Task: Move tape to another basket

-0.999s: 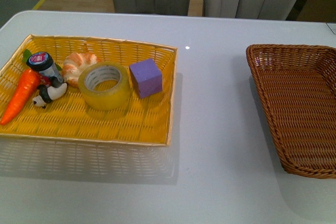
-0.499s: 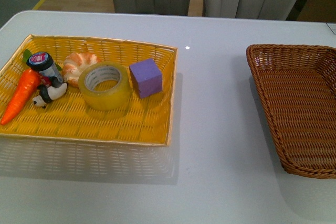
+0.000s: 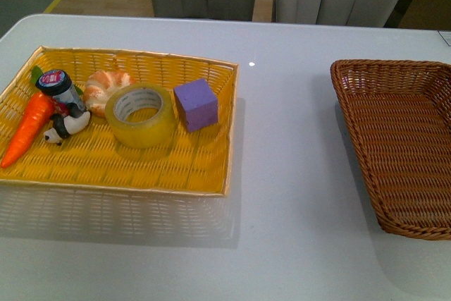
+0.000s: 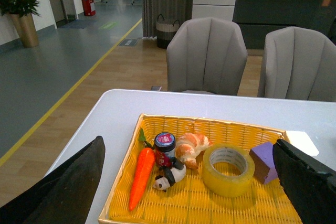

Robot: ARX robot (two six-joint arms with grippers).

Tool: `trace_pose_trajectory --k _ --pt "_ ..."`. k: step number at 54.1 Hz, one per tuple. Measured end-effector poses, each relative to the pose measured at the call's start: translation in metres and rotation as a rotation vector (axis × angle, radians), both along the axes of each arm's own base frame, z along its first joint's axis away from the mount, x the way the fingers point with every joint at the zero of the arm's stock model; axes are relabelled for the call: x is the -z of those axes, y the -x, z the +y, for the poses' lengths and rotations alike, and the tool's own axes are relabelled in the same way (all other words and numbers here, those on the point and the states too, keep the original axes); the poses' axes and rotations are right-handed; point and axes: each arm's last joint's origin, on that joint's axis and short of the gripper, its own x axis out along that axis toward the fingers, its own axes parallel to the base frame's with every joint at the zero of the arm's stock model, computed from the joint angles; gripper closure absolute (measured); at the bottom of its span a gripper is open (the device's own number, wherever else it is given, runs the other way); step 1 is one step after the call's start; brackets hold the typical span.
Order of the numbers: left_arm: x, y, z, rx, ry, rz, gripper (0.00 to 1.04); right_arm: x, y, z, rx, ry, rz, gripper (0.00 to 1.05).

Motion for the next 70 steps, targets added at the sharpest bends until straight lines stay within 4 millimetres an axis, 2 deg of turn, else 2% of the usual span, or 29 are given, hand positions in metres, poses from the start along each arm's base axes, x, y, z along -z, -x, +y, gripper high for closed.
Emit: trace_pose_trajectory --k 4,11,15,21,27,31,37,47,61,70 --pt "0.000 0.000 0.000 0.000 0.000 0.000 0.09 0.000 0.000 0.000 -0.012 -0.004 0.009 0.09" --pt "0.000 0.000 0.000 0.001 0.000 0.000 0.09 0.000 -0.010 -0.006 -0.220 -0.127 0.440 0.09" --pt "0.000 0.000 0.000 0.000 0.000 0.000 0.09 -0.006 -0.022 -0.014 -0.231 -0.152 0.465 0.09" --pt "0.000 0.000 0.000 0.000 0.000 0.000 0.09 -0.022 -0.050 -0.033 -0.180 -0.124 0.413 0.09" --pt "0.000 0.000 0.000 0.000 0.000 0.000 0.09 -0.031 -0.097 -0.061 -0.117 -0.061 0.374 0.09" --pt "0.000 0.000 0.000 0.000 0.000 0.000 0.09 -0.023 -0.124 -0.074 -0.111 -0.033 0.392 0.09" --pt "0.000 0.000 0.000 0.000 0.000 0.000 0.09 0.000 -0.168 -0.096 -0.073 0.009 0.454 0.09" --pt "0.000 0.000 0.000 0.000 0.000 0.000 0.09 0.043 -0.219 -0.121 -0.045 0.040 0.578 0.09" --pt "0.000 0.000 0.000 0.000 0.000 0.000 0.09 0.088 -0.267 -0.147 0.004 0.053 0.697 0.09" --pt "0.000 0.000 0.000 0.000 0.000 0.000 0.09 0.108 -0.277 -0.153 0.007 0.041 0.760 0.09"
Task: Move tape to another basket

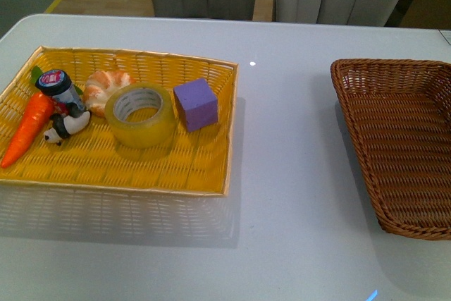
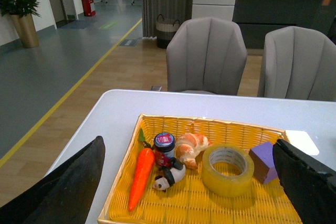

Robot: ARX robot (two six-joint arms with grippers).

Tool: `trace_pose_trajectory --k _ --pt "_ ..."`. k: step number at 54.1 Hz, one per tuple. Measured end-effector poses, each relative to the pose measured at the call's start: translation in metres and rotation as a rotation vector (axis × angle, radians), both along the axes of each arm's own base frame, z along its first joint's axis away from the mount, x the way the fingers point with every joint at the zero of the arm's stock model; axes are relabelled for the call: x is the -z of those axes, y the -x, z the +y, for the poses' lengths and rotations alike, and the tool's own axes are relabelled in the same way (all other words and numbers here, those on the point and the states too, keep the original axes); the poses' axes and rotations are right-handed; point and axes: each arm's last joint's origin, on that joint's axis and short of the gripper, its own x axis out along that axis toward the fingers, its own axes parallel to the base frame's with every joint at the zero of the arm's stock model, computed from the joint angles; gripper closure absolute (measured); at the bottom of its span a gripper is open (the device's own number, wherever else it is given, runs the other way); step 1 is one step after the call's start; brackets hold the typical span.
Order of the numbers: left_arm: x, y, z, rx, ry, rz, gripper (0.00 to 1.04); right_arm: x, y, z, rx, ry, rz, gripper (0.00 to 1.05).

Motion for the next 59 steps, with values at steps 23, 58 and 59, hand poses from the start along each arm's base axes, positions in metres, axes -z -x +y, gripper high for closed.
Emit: trace_pose_trajectory --k 23,58,59 --pt "0.000 0.000 0.000 0.000 0.000 0.000 0.09 0.038 -0.004 0.000 0.009 0.027 0.099 0.24" --pt "0.000 0.000 0.000 0.000 0.000 0.000 0.09 0.020 0.004 0.071 -0.110 -0.051 0.184 1.00" --pt "0.000 0.000 0.000 0.000 0.000 0.000 0.09 0.021 0.005 0.076 -0.113 -0.058 0.190 1.00"
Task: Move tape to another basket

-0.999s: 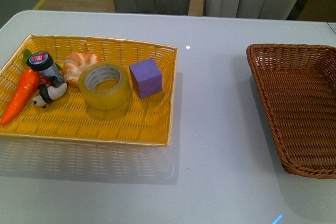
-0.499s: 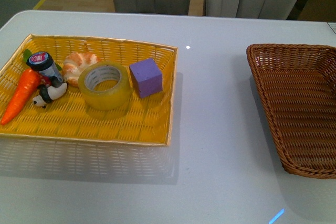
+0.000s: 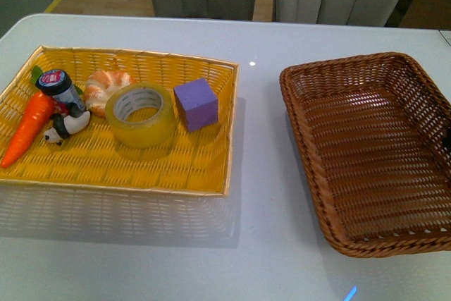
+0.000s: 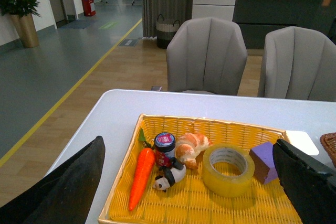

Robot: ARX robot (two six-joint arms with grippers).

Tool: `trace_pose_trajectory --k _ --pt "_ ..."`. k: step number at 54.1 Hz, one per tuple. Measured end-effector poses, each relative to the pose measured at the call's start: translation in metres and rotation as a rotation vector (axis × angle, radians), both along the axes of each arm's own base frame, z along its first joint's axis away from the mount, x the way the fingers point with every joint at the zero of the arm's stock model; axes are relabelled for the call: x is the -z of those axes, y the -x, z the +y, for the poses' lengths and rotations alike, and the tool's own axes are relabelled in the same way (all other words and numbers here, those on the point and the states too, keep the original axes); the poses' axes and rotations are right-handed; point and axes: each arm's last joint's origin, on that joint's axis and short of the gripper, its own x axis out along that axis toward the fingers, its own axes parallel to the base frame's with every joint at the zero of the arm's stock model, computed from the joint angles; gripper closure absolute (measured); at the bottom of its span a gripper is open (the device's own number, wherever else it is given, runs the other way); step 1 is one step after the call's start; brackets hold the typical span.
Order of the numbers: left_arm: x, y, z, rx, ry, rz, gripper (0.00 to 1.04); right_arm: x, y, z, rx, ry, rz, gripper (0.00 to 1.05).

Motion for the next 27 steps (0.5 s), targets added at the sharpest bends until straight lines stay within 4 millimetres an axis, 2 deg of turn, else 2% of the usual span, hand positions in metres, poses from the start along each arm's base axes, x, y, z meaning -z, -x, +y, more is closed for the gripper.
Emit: trace_pose_trajectory --k 14,27 --pt "0.000 0.000 0.000 0.000 0.000 0.000 0.09 0.007 0.005 0.034 0.043 -0.050 0.074 1.00" --pt "0.000 0.000 0.000 0.000 0.000 0.000 0.09 0.010 0.007 0.056 0.121 -0.090 0.100 1.00"
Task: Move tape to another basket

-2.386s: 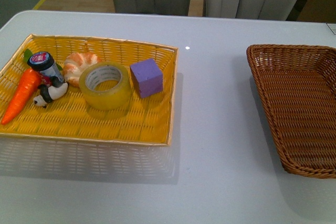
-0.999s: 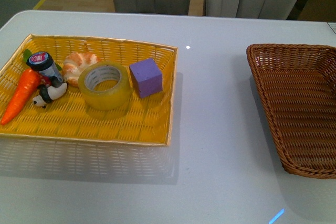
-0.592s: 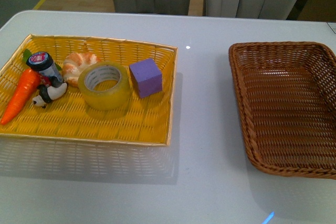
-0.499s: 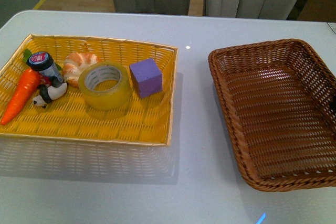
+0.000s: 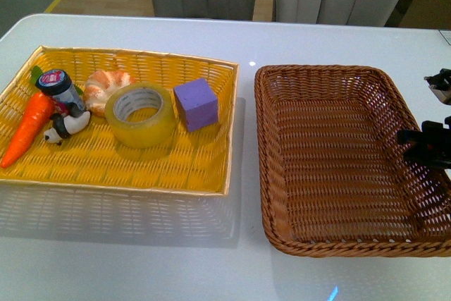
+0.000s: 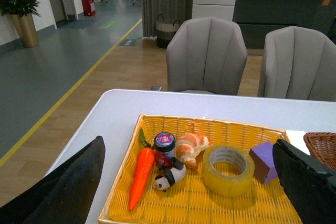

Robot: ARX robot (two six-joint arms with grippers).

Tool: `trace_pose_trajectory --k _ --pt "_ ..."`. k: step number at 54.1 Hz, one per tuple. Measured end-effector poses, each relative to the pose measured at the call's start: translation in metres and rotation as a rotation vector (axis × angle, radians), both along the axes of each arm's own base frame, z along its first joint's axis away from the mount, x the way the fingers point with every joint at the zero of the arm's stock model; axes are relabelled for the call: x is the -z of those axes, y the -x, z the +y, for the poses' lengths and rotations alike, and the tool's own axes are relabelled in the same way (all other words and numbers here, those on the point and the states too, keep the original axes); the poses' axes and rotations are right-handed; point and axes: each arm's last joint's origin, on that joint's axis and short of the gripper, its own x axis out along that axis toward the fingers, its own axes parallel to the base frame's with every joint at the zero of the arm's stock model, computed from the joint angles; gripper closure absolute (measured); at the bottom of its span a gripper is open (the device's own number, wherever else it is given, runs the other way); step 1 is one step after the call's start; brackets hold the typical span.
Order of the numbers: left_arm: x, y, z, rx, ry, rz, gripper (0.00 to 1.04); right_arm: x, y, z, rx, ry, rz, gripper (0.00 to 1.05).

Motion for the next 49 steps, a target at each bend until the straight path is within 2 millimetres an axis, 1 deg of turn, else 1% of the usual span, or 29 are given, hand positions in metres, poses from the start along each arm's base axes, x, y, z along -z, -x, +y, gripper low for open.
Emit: trace_pose_trajectory --k 7,11,12,13,19,23,26,27,29,31,36,39,42,46,47,49 --pt "0.000 0.000 0.000 0.000 0.000 0.000 0.09 0.001 0.001 0.013 0.016 -0.016 0.011 1.00" --pt "0.000 0.000 0.000 0.000 0.000 0.000 0.09 0.002 0.002 0.017 0.017 -0.017 0.014 0.99" --pt "0.000 0.000 0.000 0.000 0.000 0.000 0.09 0.002 0.002 0.017 0.016 -0.016 0.014 0.98" --pt "0.000 0.000 0.000 0.000 0.000 0.000 0.09 0.002 0.003 0.018 0.018 -0.010 0.015 0.92" --pt "0.000 0.000 0.000 0.000 0.000 0.000 0.09 0.004 0.004 0.017 0.031 0.012 0.006 0.76" --pt "0.000 0.000 0.000 0.000 0.000 0.000 0.09 0.001 0.005 0.013 0.047 0.032 -0.020 0.65" --pt "0.000 0.000 0.000 0.000 0.000 0.000 0.09 -0.007 0.005 0.008 0.056 0.048 -0.067 0.55" --pt "0.000 0.000 0.000 0.000 0.000 0.000 0.09 -0.013 0.005 0.005 0.059 0.053 -0.096 0.50" --pt "0.000 0.000 0.000 0.000 0.000 0.000 0.09 -0.022 0.006 0.001 0.063 0.054 -0.139 0.43" --pt "0.000 0.000 0.000 0.000 0.000 0.000 0.09 -0.036 0.009 -0.003 0.055 0.054 -0.204 0.34" --pt "0.000 0.000 0.000 0.000 0.000 0.000 0.09 -0.057 0.019 -0.009 0.039 0.035 -0.299 0.22" --pt "0.000 0.000 0.000 0.000 0.000 0.000 0.09 -0.073 0.028 -0.012 0.024 0.016 -0.365 0.13" --pt "0.000 0.000 0.000 0.000 0.000 0.000 0.09 -0.088 0.039 -0.014 0.013 0.001 -0.421 0.07" --pt "0.000 0.000 0.000 0.000 0.000 0.000 0.09 -0.099 0.046 -0.015 0.017 0.007 -0.464 0.10" --pt "0.000 0.000 0.000 0.000 0.000 0.000 0.09 -0.098 0.046 -0.015 0.025 0.014 -0.483 0.11" --pt "0.000 0.000 0.000 0.000 0.000 0.000 0.09 -0.097 0.048 -0.016 0.054 0.059 -0.610 0.17"
